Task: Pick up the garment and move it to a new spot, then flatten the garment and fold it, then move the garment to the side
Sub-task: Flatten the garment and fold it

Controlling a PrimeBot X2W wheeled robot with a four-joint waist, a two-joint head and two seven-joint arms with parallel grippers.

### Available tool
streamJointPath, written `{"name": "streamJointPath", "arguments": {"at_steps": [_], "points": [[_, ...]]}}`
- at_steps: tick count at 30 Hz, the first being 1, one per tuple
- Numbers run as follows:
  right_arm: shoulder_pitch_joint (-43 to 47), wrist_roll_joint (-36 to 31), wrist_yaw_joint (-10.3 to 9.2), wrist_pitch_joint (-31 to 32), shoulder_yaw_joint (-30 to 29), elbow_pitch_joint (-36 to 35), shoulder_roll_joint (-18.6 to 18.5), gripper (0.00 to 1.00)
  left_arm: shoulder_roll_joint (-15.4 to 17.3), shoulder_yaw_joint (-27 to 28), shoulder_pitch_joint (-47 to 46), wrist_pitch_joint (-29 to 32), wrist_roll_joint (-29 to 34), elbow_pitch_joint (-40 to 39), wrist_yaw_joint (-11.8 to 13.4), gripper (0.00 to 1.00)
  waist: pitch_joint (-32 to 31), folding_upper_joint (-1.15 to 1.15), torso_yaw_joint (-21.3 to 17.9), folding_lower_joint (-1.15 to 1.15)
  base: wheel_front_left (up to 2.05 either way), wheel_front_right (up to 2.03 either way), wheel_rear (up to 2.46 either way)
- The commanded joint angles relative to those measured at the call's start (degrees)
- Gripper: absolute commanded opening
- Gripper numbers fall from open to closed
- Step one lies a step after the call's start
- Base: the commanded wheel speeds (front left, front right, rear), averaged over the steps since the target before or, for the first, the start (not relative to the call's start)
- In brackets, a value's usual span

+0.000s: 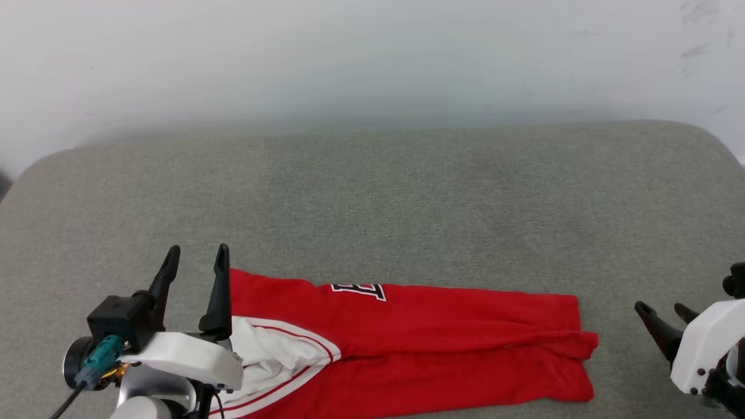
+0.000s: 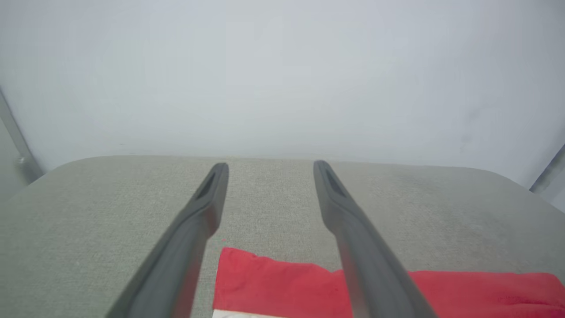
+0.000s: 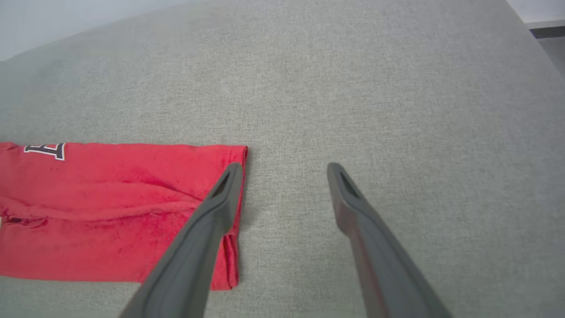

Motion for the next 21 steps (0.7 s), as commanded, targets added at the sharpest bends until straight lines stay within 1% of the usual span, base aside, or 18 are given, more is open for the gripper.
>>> {"name": "streamJointPath", "arguments": {"at_steps": [1, 3, 6, 9, 15, 18, 19, 20, 21], "points": [[-0.6, -0.3, -0.02, 1.5, -0.1, -0.1, -0.2, 1.00, 0.0, -0.4, -0.6, -0.5, 0.8, -0.4, 0.3, 1.00, 0.6, 0.00, 0.8, 0.01, 0.00, 0.00, 0.00], [-0.8, -0.7, -0.02, 4.4, -0.2, -0.2, -0.7, 1.00, -0.3, -0.9, -0.9, -1.3, 2.0, -1.6, 0.9, 1.00, 1.6, 0.00, 1.7, 0.01, 0.00, 0.00, 0.00], [-1.2, -0.5, -0.02, 7.9, 0.2, 0.6, 0.1, 1.00, -0.6, -1.7, -1.1, -1.8, 3.5, -2.8, 1.7, 1.00, 3.1, 0.00, 3.4, 0.01, 0.00, 0.00, 0.00], [-1.9, -0.3, -0.02, 9.8, 0.7, 2.3, 1.4, 1.00, -0.8, -2.5, -1.6, -2.0, 4.6, -3.7, 2.2, 1.00, 4.9, 0.00, 5.0, 0.01, 0.00, 0.00, 0.00], [-3.0, 1.6, -0.01, 11.4, 2.9, 8.9, 4.1, 1.00, -1.4, -3.4, -2.7, -1.9, 5.3, -4.1, 2.6, 1.00, 7.4, 0.00, 7.0, 0.01, 0.00, 0.00, 0.00], [-2.6, 3.7, 0.01, 13.2, 5.2, 12.7, 5.6, 1.00, -1.4, -3.7, -3.0, -1.7, 5.6, -3.8, 2.6, 1.00, 7.7, 0.00, 7.4, 0.01, 0.00, 0.00, 0.00], [-2.7, 4.2, 0.08, 13.7, 5.9, 13.4, 5.8, 0.58, -1.4, -3.7, -3.0, -1.7, 5.6, -3.7, 2.6, 1.00, 7.7, 0.00, 7.5, 0.01, 0.00, 0.00, 0.00], [-2.8, 4.5, 0.08, 13.6, 6.5, 13.8, 5.9, 0.27, -1.2, -3.8, -3.1, -1.5, 5.7, -3.6, 2.6, 1.00, 7.6, 0.00, 7.5, 0.01, 0.00, 0.00, 0.00], [-3.0, 5.0, 0.08, 13.3, 6.9, 14.0, 5.9, 0.00, -1.1, -3.8, -3.0, -1.4, 5.7, -3.6, 2.7, 1.00, 7.4, 0.00, 7.3, 0.01, 0.00, 0.00, 0.00]]}}
